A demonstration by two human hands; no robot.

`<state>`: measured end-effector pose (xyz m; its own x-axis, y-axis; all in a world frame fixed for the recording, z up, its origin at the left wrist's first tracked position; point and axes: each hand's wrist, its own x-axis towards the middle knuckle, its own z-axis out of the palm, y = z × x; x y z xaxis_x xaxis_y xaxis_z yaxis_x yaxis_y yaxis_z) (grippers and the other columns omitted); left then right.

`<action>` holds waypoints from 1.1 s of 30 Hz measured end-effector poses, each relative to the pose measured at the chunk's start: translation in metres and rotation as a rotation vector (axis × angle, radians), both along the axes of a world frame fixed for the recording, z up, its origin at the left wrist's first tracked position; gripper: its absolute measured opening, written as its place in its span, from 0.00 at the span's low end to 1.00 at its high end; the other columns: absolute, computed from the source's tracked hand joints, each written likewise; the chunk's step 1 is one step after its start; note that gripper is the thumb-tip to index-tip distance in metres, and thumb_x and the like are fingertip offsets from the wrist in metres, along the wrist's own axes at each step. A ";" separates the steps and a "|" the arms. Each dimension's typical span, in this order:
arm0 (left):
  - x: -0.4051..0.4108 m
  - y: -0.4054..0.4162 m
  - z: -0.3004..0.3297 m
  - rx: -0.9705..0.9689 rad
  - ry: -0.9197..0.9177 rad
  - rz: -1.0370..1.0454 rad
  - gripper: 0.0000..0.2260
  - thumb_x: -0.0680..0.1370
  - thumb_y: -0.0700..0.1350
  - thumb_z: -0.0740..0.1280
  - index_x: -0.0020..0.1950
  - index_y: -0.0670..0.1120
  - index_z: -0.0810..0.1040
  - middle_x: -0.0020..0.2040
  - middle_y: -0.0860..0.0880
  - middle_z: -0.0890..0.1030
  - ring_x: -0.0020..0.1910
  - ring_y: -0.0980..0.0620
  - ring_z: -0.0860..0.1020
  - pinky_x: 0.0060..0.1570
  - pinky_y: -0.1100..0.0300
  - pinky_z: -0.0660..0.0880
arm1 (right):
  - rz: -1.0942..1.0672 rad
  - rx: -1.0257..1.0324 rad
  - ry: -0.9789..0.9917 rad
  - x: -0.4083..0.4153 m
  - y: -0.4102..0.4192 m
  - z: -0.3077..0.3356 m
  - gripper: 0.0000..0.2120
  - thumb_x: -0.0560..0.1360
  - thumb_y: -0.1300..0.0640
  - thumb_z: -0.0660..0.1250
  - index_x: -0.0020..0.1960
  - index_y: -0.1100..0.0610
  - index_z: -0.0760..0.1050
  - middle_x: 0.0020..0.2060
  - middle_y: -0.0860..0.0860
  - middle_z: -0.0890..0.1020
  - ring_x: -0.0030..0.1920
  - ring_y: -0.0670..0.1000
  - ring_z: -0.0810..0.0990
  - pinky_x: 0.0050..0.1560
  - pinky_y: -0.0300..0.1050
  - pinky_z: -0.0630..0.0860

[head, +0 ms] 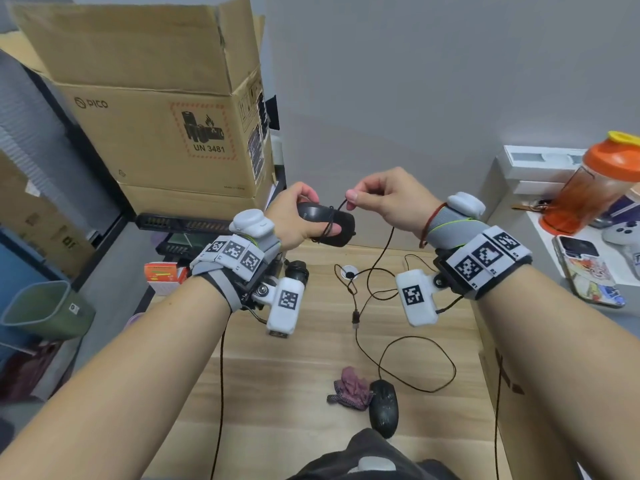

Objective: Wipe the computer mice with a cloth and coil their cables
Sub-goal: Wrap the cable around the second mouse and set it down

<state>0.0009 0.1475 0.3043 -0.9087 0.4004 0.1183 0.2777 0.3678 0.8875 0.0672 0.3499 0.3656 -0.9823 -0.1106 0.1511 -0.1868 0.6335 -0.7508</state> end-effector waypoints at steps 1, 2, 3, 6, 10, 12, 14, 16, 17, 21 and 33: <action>-0.002 -0.001 -0.003 0.034 -0.004 0.030 0.25 0.58 0.54 0.83 0.46 0.55 0.72 0.42 0.52 0.79 0.35 0.59 0.76 0.34 0.66 0.73 | 0.015 -0.029 0.002 0.001 0.002 0.001 0.11 0.78 0.51 0.68 0.39 0.55 0.82 0.21 0.39 0.71 0.25 0.39 0.68 0.28 0.27 0.62; -0.003 -0.002 -0.005 0.056 -0.012 0.067 0.24 0.60 0.52 0.83 0.46 0.54 0.72 0.43 0.52 0.79 0.36 0.59 0.76 0.35 0.66 0.72 | 0.032 -0.051 0.003 0.003 0.004 0.002 0.11 0.78 0.52 0.68 0.40 0.56 0.82 0.21 0.40 0.71 0.25 0.40 0.67 0.28 0.27 0.62; -0.005 -0.003 -0.007 0.060 -0.023 0.097 0.23 0.62 0.51 0.83 0.47 0.53 0.72 0.43 0.52 0.79 0.37 0.57 0.76 0.36 0.66 0.72 | 0.048 -0.063 0.003 0.004 0.005 0.003 0.11 0.78 0.53 0.68 0.41 0.58 0.82 0.20 0.40 0.70 0.24 0.40 0.67 0.28 0.27 0.61; -0.005 -0.005 -0.008 0.049 -0.059 0.074 0.23 0.61 0.50 0.83 0.47 0.53 0.72 0.43 0.52 0.79 0.35 0.60 0.77 0.34 0.68 0.72 | 0.080 -0.075 0.003 0.006 0.005 0.003 0.11 0.78 0.54 0.68 0.41 0.58 0.82 0.20 0.39 0.71 0.25 0.39 0.68 0.29 0.26 0.63; 0.007 0.004 0.001 -0.008 -0.058 -0.062 0.28 0.55 0.58 0.82 0.48 0.55 0.73 0.43 0.53 0.78 0.32 0.64 0.75 0.34 0.69 0.73 | 0.042 -0.067 0.019 -0.002 0.005 0.001 0.10 0.77 0.51 0.69 0.40 0.52 0.83 0.26 0.40 0.76 0.31 0.38 0.71 0.38 0.31 0.67; 0.010 0.008 0.006 -0.006 -0.061 -0.111 0.28 0.55 0.60 0.81 0.48 0.55 0.73 0.45 0.52 0.79 0.36 0.59 0.77 0.40 0.63 0.76 | 0.013 -0.072 0.037 -0.008 0.007 -0.002 0.10 0.77 0.49 0.69 0.39 0.51 0.83 0.31 0.47 0.79 0.35 0.41 0.72 0.43 0.38 0.69; 0.012 0.009 0.012 0.039 -0.066 -0.143 0.27 0.57 0.59 0.82 0.49 0.55 0.73 0.48 0.49 0.81 0.41 0.54 0.78 0.47 0.56 0.77 | -0.010 -0.085 0.036 -0.011 0.011 -0.007 0.11 0.76 0.48 0.69 0.39 0.51 0.82 0.33 0.56 0.78 0.37 0.45 0.72 0.44 0.42 0.69; 0.015 0.009 0.018 0.105 -0.070 -0.163 0.26 0.58 0.57 0.82 0.48 0.56 0.74 0.48 0.50 0.82 0.43 0.54 0.79 0.48 0.55 0.77 | -0.041 -0.134 0.003 -0.013 0.015 -0.012 0.12 0.76 0.47 0.69 0.39 0.53 0.82 0.29 0.50 0.76 0.32 0.44 0.70 0.35 0.38 0.68; 0.016 0.009 0.021 0.153 -0.089 -0.176 0.25 0.58 0.56 0.82 0.48 0.55 0.74 0.48 0.51 0.82 0.43 0.55 0.79 0.46 0.57 0.78 | -0.063 -0.163 -0.029 -0.013 0.018 -0.015 0.13 0.77 0.47 0.68 0.39 0.55 0.81 0.27 0.46 0.74 0.28 0.44 0.67 0.30 0.36 0.66; 0.017 0.016 0.027 0.513 -0.290 -0.198 0.21 0.62 0.45 0.81 0.48 0.48 0.74 0.48 0.47 0.79 0.44 0.49 0.80 0.38 0.56 0.79 | -0.105 -0.226 -0.171 -0.012 0.019 -0.035 0.10 0.77 0.60 0.65 0.37 0.57 0.78 0.25 0.47 0.68 0.26 0.47 0.62 0.27 0.37 0.61; -0.003 0.006 -0.001 0.067 0.099 0.246 0.27 0.59 0.53 0.83 0.50 0.51 0.72 0.44 0.54 0.77 0.37 0.57 0.76 0.30 0.73 0.68 | 0.086 0.052 -0.116 0.012 -0.019 -0.031 0.13 0.79 0.49 0.65 0.40 0.53 0.82 0.19 0.43 0.64 0.23 0.45 0.60 0.25 0.34 0.58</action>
